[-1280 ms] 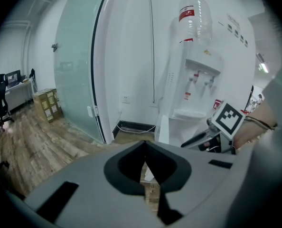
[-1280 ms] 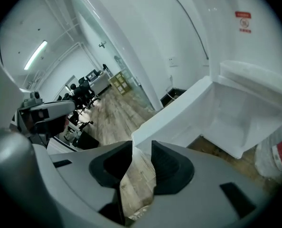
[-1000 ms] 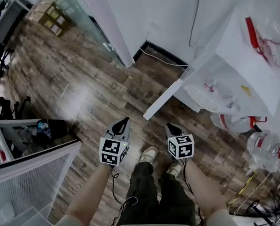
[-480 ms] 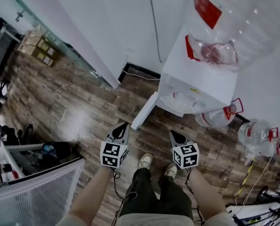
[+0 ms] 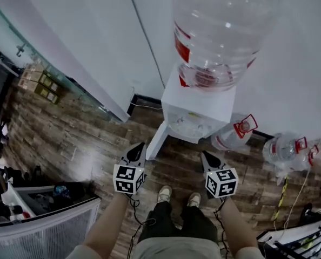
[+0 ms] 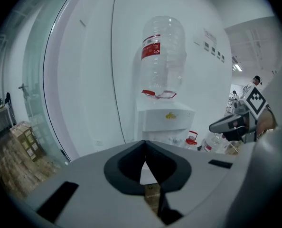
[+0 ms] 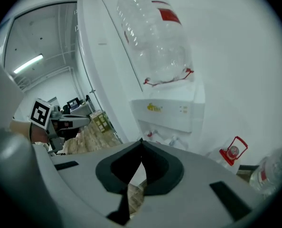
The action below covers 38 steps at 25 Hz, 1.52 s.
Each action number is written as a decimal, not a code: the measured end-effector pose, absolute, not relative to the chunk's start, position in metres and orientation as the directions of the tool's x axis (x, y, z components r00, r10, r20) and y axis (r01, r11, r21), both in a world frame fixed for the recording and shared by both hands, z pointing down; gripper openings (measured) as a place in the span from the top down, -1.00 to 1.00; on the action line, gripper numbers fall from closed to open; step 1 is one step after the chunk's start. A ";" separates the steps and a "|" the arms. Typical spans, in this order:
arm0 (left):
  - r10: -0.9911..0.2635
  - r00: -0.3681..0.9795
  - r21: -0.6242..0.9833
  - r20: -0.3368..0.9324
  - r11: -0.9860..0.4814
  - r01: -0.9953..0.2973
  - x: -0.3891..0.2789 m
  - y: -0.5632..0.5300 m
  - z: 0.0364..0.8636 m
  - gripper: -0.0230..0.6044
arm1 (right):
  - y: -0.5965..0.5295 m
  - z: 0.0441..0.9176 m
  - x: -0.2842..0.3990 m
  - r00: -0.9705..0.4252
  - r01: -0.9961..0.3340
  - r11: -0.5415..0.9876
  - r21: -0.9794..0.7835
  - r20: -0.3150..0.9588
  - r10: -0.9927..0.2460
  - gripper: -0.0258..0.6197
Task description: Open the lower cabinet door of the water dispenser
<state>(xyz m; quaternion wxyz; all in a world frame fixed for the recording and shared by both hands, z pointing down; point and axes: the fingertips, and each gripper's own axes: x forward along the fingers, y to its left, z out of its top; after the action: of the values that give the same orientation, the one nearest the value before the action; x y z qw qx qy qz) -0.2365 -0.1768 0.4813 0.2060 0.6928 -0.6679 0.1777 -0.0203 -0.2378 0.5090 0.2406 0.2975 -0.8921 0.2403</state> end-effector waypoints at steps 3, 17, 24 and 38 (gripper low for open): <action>-0.870 0.046 0.035 0.492 -0.033 -0.999 -0.228 -0.180 0.441 0.91 | -0.242 0.468 -0.008 -0.727 -0.645 0.700 -0.306 0.528 -0.439 0.90; -0.939 0.149 -0.103 0.310 -0.189 -0.977 -0.151 -0.186 0.270 0.91 | -0.228 0.270 0.050 -0.745 -0.644 0.755 -0.122 0.321 -0.584 0.90; -0.957 0.214 -0.153 0.197 -0.246 -0.957 -0.119 -0.170 0.196 0.91 | -0.209 0.189 0.083 -0.727 -0.669 0.743 -0.008 0.215 -0.652 0.90; -0.956 0.294 -0.190 -0.013 -0.286 -0.939 -0.091 -0.127 0.087 0.91 | -0.149 0.058 0.098 -0.755 -0.650 0.747 0.142 -0.003 -0.656 0.90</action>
<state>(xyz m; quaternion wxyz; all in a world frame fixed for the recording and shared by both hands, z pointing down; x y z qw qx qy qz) -0.0908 -0.1273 0.0866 -0.0803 0.8002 -0.5920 0.0516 0.0977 -0.1487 0.0575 0.0236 0.3496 -0.9342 -0.0673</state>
